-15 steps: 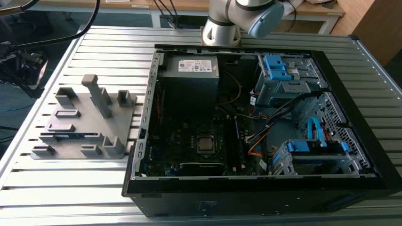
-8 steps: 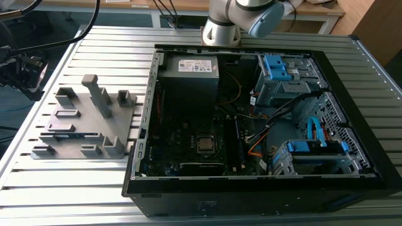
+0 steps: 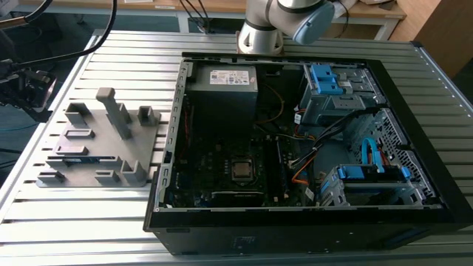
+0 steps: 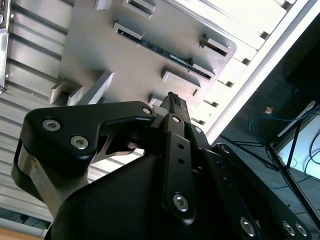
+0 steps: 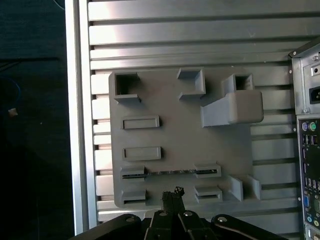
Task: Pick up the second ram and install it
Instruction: 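Reach for the second ram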
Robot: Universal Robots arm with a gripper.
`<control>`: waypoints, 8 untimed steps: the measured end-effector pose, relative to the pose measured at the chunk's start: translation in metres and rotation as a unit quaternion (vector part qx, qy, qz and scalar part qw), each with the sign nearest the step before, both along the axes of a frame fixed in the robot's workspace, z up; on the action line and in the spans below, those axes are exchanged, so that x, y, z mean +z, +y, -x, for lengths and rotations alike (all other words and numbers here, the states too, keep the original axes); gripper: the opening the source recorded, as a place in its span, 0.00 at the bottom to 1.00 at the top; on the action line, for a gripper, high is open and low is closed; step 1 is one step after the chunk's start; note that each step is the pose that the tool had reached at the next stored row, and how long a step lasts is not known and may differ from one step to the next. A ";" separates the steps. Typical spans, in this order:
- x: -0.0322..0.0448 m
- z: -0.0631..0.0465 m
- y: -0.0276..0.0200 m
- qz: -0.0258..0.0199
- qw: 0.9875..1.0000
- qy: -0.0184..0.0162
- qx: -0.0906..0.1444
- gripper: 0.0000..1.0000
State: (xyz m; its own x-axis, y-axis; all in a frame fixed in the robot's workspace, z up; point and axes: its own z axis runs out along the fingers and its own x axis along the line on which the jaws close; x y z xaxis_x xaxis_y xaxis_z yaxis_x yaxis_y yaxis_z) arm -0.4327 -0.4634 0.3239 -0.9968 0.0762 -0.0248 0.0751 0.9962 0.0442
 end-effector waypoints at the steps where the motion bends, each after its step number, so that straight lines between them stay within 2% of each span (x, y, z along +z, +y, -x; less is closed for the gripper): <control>1: -0.0004 0.000 -0.0005 0.000 1.000 0.000 0.000 0.10; 8: -0.0049 0.000 -0.0036 0.000 1.000 0.000 0.000 0.10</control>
